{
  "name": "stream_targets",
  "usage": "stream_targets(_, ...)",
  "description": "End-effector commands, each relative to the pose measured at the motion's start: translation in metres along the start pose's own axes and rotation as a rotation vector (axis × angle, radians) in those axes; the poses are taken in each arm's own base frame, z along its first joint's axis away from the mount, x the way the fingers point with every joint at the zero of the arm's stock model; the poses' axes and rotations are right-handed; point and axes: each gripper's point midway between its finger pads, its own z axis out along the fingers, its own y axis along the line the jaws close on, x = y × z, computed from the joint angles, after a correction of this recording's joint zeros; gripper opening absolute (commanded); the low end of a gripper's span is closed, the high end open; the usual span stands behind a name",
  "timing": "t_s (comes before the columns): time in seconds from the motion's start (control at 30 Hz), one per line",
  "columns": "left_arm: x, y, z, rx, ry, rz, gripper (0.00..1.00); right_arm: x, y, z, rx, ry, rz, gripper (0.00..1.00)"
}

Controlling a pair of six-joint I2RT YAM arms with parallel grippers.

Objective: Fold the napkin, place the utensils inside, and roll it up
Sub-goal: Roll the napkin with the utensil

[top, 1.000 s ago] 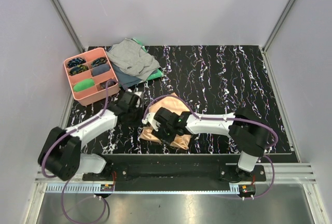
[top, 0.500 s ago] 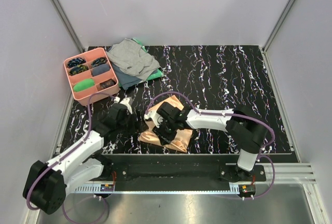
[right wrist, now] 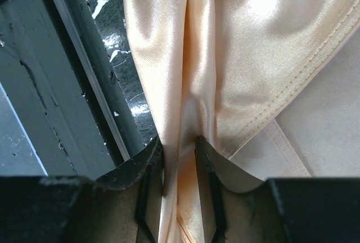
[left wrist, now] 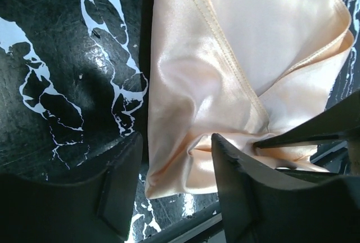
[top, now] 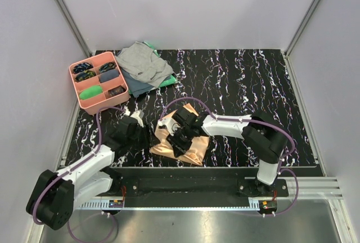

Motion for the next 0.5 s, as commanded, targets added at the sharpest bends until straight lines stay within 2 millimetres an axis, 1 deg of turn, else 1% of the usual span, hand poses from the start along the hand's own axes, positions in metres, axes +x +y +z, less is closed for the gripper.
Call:
stream_targets(0.0, -0.006, -0.003, 0.007, 0.023, -0.02, 0.001, 0.51, 0.029, -0.011, 0.01, -0.005, 0.102, 0.03, 0.35)
stream_targets(0.03, -0.002, -0.001, 0.009, 0.019, -0.002, -0.006, 0.5, 0.028, -0.012, 0.009, -0.004, 0.101, 0.031, 0.35)
stream_targets(0.13, 0.004, 0.003, 0.012, 0.008, 0.023, -0.013, 0.39, 0.027, -0.015, 0.008, 0.0, 0.097, 0.029, 0.35)
stream_targets(0.17, 0.007, 0.006, 0.013, -0.005, 0.032, -0.014, 0.32, 0.026, -0.016, 0.007, 0.004, 0.094, 0.026, 0.35)
stream_targets(0.27, 0.007, 0.007, 0.012, -0.014, 0.035, -0.003, 0.14, 0.022, -0.018, 0.005, 0.021, 0.083, 0.025, 0.37)
stream_targets(0.3, 0.006, 0.007, 0.012, -0.016, 0.034, -0.001, 0.05, 0.02, -0.018, 0.003, 0.029, 0.078, 0.028, 0.38)
stream_targets(0.33, 0.003, 0.004, 0.011, -0.008, 0.03, 0.004, 0.01, 0.015, -0.019, -0.001, 0.046, 0.06, 0.029, 0.4)
stream_targets(0.37, 0.003, 0.004, 0.01, -0.011, 0.033, 0.004, 0.0, 0.01, -0.018, -0.004, 0.054, 0.046, 0.04, 0.47)
stream_targets(0.4, -0.003, 0.0, 0.008, -0.013, 0.028, 0.011, 0.0, -0.006, -0.017, -0.016, 0.092, -0.009, 0.031, 0.57)
stream_targets(0.43, -0.001, 0.002, 0.007, -0.023, 0.041, 0.01, 0.0, -0.011, -0.015, -0.02, 0.114, -0.027, 0.033, 0.67)
stream_targets(0.47, 0.0, 0.003, 0.007, -0.031, 0.05, 0.011, 0.0, -0.017, -0.014, -0.023, 0.142, -0.048, 0.018, 0.7)
